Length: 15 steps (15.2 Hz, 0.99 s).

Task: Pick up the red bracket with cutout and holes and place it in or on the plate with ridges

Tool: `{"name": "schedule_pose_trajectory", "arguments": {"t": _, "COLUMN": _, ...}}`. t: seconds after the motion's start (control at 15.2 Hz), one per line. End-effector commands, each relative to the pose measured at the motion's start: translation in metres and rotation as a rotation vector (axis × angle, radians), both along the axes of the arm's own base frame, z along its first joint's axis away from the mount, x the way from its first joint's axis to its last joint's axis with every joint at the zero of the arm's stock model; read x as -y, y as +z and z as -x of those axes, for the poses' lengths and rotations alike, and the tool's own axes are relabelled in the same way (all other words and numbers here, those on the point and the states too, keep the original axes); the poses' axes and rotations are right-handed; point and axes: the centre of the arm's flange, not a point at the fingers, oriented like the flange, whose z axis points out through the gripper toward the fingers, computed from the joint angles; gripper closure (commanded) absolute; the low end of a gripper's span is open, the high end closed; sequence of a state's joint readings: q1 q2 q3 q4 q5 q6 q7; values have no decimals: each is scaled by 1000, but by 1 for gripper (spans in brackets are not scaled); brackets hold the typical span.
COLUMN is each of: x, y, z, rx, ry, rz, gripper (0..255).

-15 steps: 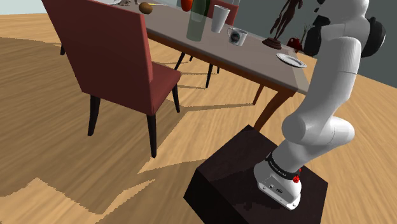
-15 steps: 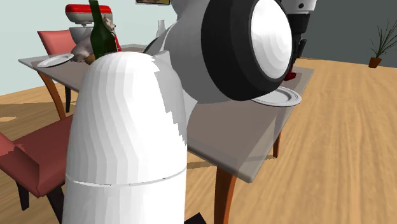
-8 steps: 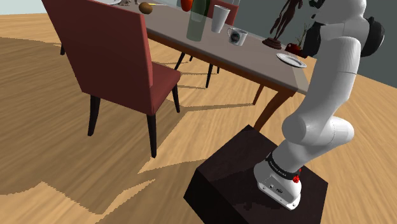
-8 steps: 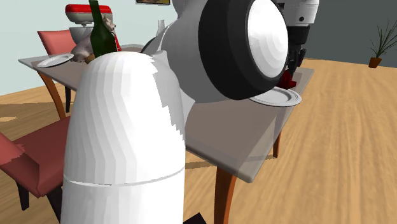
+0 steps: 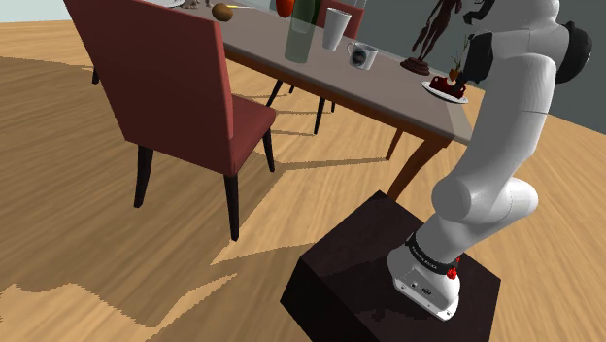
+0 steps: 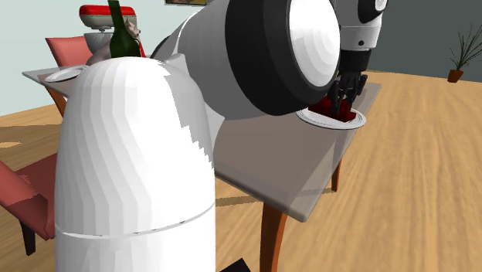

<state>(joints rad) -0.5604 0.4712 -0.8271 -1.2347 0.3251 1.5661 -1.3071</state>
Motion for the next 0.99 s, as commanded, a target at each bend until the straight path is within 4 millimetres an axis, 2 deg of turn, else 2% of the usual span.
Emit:
{"name": "schedule_pose_trajectory", "arguments": {"t": 0.0, "x": 0, "y": -3, "z": 0, "rx": 0, "ry": 0, "rz": 1, "gripper": 255}}
{"name": "schedule_pose_trajectory", "arguments": {"t": 0.4, "x": 0, "y": -3, "z": 0, "rx": 0, "ry": 0, "rz": 1, "gripper": 255}}
{"name": "schedule_pose_trajectory", "arguments": {"t": 0.46, "x": 0, "y": -2, "z": 0, "rx": 0, "ry": 0, "rz": 1, "gripper": 0}}
{"name": "schedule_pose_trajectory", "arguments": {"t": 0.79, "x": 0, "y": -2, "z": 0, "rx": 0, "ry": 0, "rz": 1, "gripper": 0}}
{"name": "schedule_pose_trajectory", "arguments": {"t": 0.92, "x": 0, "y": 24, "z": -1, "rx": 0, "ry": 0, "rz": 1, "gripper": 0}}
